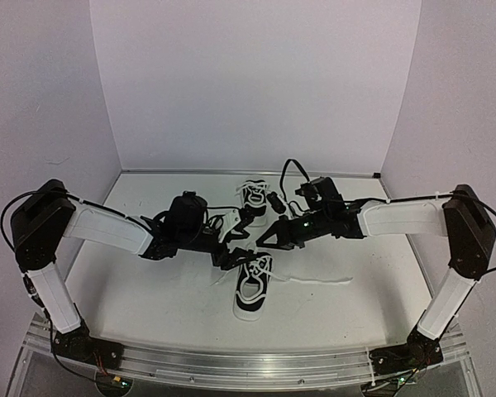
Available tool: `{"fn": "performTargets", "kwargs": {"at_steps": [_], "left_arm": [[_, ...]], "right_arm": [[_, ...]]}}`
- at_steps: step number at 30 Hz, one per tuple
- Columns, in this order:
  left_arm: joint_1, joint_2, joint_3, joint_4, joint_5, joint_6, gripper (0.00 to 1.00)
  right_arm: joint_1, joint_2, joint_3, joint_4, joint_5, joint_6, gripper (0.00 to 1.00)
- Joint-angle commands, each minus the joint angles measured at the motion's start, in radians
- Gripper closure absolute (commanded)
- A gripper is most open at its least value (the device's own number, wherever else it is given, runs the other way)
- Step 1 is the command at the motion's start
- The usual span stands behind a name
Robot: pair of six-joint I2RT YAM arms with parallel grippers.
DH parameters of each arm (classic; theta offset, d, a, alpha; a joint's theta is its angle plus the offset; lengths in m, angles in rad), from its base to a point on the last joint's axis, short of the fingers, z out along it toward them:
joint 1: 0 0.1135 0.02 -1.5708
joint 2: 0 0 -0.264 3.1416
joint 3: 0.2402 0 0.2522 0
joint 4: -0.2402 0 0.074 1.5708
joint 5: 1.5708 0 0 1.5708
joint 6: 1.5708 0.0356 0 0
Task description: Tie the shoes
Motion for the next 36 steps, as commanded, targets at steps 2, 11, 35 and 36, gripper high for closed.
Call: {"fn": "performTargets", "kwargs": {"at_steps": [2,11,35,36], "left_arm": [[-0.033,0.054,0.057,0.037,0.014,0.008,0.46],[-0.04,0.073,0.06,0.034,-0.018,-0.003,0.83],[-0.044,0.057,0.044,0.035,0.035,0.052,1.0],[-0.044,0.057,0.046,0.03,0.038,0.059,1.0]], "right_arm": [[0.007,-0.032,-0.002,0.031,0.015,0.009,1.0],[0.007,-0.035,-0.008,0.03,0.024,0.017,1.0],[-0.07,-0.123,0.085,-0.908,0.582,-0.424,0.33],[-0.069,-0.1,0.094,-0.937,0.613,-0.445,0.33]]}}
